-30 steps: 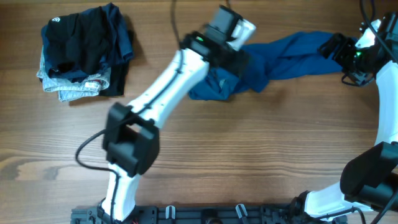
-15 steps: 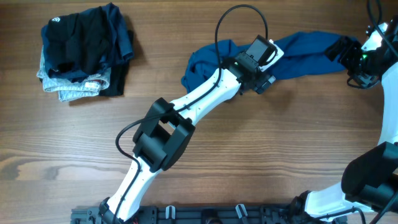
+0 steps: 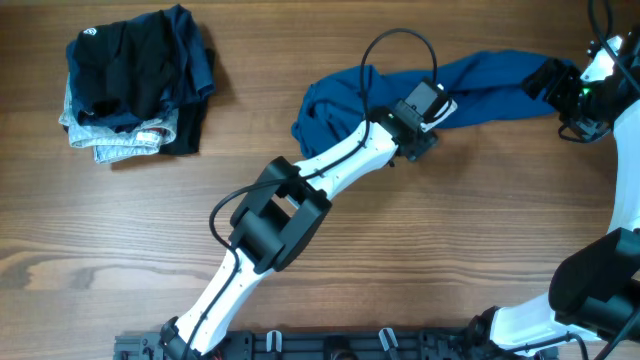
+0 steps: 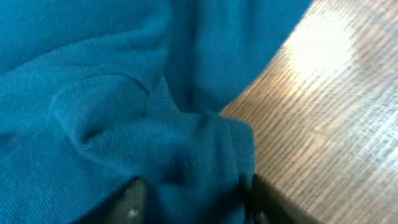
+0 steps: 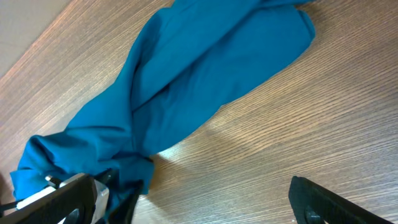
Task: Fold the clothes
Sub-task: 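Grasp the shirt's left end with the left gripper, then lift and stretch the shirt between both grippers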
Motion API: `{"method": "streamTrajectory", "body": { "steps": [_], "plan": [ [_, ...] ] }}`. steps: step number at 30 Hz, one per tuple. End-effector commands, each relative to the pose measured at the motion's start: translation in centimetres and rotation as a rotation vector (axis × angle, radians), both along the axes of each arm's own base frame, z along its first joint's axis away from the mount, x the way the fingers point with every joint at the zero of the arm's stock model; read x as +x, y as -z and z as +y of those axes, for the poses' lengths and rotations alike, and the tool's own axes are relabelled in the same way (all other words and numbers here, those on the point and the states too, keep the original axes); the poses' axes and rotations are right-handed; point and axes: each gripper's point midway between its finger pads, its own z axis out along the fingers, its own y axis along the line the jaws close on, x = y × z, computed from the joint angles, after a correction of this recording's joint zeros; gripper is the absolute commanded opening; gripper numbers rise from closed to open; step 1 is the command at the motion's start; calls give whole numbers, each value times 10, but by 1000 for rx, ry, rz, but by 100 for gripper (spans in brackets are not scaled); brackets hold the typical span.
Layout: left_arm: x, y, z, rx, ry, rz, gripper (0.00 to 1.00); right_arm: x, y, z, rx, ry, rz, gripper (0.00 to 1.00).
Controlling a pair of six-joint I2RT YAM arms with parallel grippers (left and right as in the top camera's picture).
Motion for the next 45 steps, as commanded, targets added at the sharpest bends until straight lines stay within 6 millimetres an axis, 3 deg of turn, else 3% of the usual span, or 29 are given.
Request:
{"method": "streamTrajectory", "body": {
  "steps": [1, 6, 9, 13, 16, 18, 21, 23, 26, 32, 39, 45],
  "plan": [
    [7, 1, 6, 30, -52, -29, 33, 1, -15, -4, -33, -6, -35, 100],
    [14, -4, 19, 72, -114, -65, 4, 0, -15, -4, -33, -7, -35, 99],
    [18, -29, 20, 50, -132, -102, 4, 0, -15, -4, -33, -7, -35, 99],
    [28, -95, 29, 0, -200, -212, 4, 0, -15, -4, -32, -7, -34, 99],
    [29, -159, 40, -78, -228, -278, 4, 0, -14, -4, -31, -7, -31, 100],
    [23, -214, 60, -130, -249, -321, 4, -1, -14, -3, -30, -8, -28, 99],
    [11, -263, 89, -158, -273, -347, 4, -3, -13, -3, -27, -10, -20, 100],
    [1, -280, 110, -149, -287, -343, 4, -3, -13, 1, -28, -46, -25, 99],
    [-18, -286, 137, -93, -297, -300, 4, -3, -13, 4, -21, -68, -28, 99],
    [-47, -277, 169, -12, -335, -192, 4, 2, -15, 13, -21, -92, -41, 99],
    [-40, -268, 198, 21, -410, -149, 4, 11, 4, -13, -64, 78, -15, 95],
    [-32, -263, 222, 37, -458, -118, 4, 48, 50, -30, -87, 65, -32, 93]
  ]
}}
